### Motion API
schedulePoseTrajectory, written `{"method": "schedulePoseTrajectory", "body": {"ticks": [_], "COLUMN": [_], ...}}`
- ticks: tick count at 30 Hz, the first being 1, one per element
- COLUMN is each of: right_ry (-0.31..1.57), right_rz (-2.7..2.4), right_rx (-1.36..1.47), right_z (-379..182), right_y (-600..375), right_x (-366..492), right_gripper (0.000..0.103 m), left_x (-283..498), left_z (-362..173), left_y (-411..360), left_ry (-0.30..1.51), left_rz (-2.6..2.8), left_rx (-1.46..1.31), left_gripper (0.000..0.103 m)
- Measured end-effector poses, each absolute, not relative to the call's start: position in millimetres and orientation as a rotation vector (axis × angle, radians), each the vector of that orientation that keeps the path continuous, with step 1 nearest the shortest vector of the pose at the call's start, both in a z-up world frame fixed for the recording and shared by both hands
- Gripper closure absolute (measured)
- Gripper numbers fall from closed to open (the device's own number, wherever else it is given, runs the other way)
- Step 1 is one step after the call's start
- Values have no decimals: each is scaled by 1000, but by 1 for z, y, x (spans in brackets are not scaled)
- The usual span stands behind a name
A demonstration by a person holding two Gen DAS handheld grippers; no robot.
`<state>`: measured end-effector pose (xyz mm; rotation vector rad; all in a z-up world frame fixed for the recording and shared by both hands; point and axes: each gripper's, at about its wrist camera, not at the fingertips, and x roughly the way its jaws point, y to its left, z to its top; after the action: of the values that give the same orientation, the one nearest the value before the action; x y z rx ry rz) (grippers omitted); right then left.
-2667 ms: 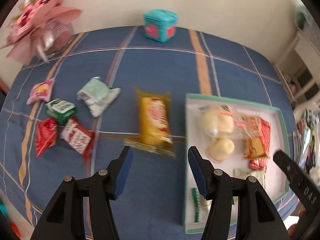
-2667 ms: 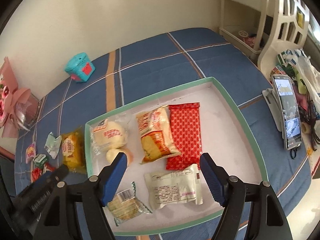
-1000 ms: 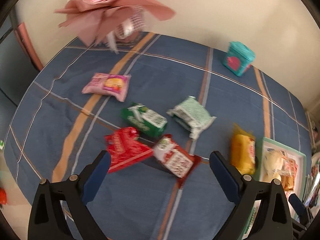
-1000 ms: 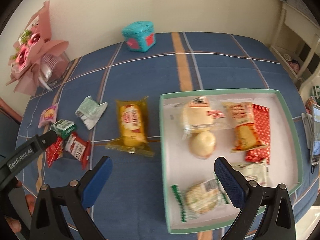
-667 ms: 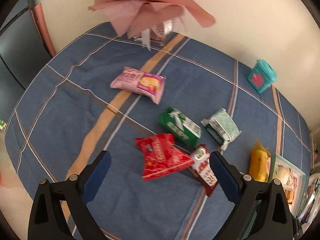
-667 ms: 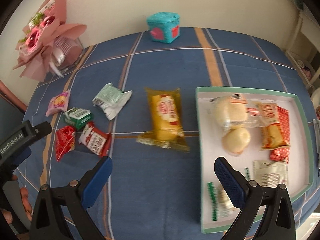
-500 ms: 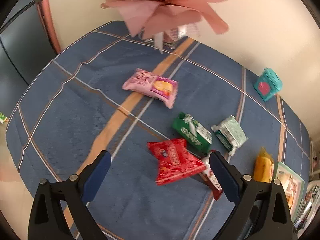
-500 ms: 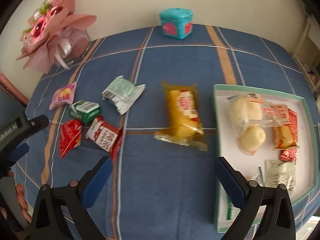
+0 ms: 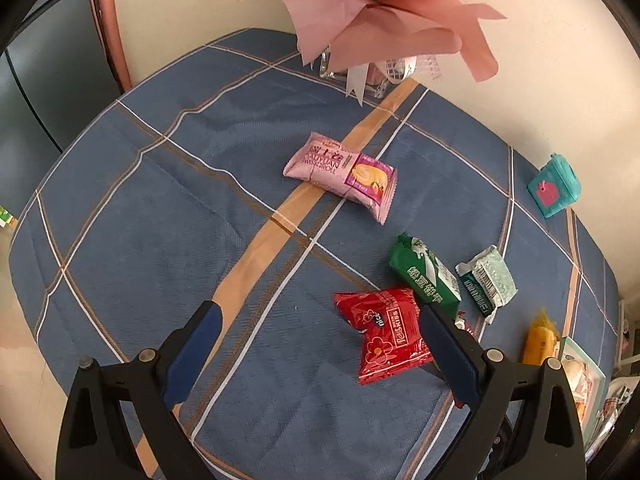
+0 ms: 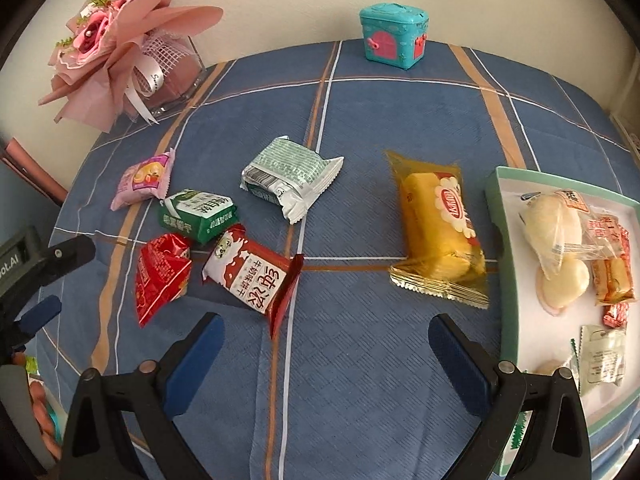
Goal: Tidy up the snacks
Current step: 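Move left tool toward the red Rolls Kiss packet while right tool approaches the milk biscuit packet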
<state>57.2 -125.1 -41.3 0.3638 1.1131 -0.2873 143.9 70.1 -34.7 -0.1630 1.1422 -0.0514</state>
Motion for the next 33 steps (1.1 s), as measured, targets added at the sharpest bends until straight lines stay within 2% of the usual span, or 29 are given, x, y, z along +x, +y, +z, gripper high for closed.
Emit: {"method": "schedulePoseTrajectory", "body": {"ticks": [23,33], "right_ry": [1093,1069], "right_rz": [-279,-240], "right_rx": [348,280], "right_z": [-58,-63], "right_y": [-125,-116], "right_x": [78,96], "right_gripper": [0,0], "left_x": [162,172], "left_z": [-68,-86], "left_y": [26,36], "left_ry": [1235,1283], "left_rz": [-149,-114], "left_rx": [-101,-127], "left_gripper": [4,4]}}
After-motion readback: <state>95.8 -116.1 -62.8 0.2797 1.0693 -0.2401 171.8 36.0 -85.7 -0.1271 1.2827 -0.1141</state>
